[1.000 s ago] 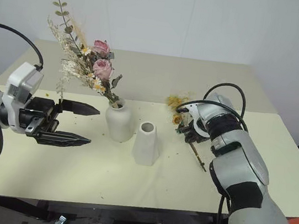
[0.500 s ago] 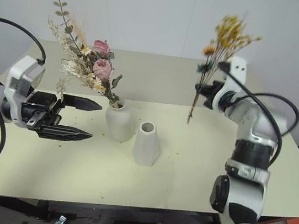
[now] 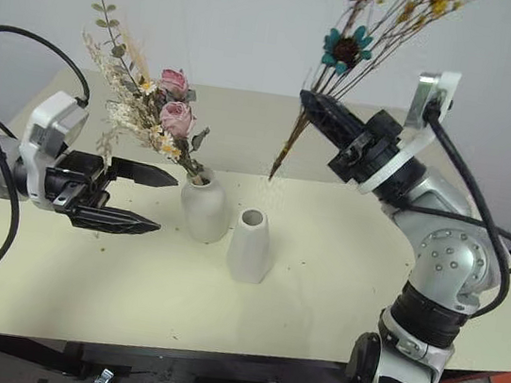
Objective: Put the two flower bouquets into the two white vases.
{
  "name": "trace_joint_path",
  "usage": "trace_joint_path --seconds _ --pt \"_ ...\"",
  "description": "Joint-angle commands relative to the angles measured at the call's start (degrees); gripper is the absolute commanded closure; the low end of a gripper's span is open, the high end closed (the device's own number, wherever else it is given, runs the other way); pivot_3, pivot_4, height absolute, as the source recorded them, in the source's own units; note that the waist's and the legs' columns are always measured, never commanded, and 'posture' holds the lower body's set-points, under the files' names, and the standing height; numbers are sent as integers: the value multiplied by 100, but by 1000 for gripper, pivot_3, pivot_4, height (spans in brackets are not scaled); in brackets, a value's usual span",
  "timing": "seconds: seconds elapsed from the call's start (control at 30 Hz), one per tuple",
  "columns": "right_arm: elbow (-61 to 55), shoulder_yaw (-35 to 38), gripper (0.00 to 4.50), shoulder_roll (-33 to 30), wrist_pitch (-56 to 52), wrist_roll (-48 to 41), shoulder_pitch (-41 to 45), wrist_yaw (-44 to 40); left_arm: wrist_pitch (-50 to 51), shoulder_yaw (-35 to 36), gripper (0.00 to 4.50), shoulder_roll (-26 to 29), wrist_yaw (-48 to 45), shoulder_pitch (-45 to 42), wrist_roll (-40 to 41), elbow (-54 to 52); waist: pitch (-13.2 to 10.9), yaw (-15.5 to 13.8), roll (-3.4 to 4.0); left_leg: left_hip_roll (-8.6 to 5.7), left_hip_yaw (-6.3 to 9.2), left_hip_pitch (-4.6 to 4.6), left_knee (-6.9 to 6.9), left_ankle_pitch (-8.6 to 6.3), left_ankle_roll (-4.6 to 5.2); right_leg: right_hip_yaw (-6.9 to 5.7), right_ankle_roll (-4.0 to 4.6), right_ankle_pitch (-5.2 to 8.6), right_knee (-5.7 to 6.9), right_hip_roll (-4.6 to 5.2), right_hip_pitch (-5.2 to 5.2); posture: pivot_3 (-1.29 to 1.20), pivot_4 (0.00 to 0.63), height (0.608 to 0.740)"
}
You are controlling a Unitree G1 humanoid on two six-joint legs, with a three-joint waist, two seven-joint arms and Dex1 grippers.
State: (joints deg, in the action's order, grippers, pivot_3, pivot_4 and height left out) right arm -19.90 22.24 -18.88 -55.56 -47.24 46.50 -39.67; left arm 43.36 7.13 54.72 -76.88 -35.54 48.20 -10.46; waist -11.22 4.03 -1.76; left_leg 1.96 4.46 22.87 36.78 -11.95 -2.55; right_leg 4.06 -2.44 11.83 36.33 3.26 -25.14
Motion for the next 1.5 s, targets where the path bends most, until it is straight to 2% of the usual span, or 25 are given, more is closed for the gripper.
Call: trace_joint_path --seconds 0.03,0.4,0.8,1.3,1.4,1.5 --pt "-345 -203 4493 -187 182 -308 -86 -52 -112 38 0 -6 -36 -86 -49 -62 0 2 0 0 0 0 0 0 0 0 0 0 0 0 0 0 150 740" --pt "-258 -995 4493 -475 506 -186 -440 -163 -89 31 0 -53 -60 -119 -109 -69 0 -7 0 0 0 0 0 0 0 0 -1 1 -1 0 0 0 150 740" --pt "-120 -1525 4493 -774 1051 187 -897 -466 -92 40 0 -39 -69 -124 -122 -62 0 -6 0 0 0 0 2 0 0 0 -5 3 -1 0 0 0 150 740" --pt "69 -1953 4493 -767 1584 616 -1195 -614 -113 39 0 -39 -82 -114 -130 -80 1 -9 -1 0 0 0 4 0 0 1 -6 4 1 0 0 0 150 740" --pt "52 -1921 3798 -763 1606 632 -1213 -601 -119 38 0 -34 -90 -109 -137 -74 1 -10 -1 0 0 1 4 0 0 0 -6 4 0 0 0 0 150 740" --pt "2 -1859 2833 -807 1634 633 -1256 -602 -137 49 0 -27 -109 -72 -144 -69 1 -10 -1 0 0 1 4 0 0 1 -6 4 0 0 0 0 150 740"
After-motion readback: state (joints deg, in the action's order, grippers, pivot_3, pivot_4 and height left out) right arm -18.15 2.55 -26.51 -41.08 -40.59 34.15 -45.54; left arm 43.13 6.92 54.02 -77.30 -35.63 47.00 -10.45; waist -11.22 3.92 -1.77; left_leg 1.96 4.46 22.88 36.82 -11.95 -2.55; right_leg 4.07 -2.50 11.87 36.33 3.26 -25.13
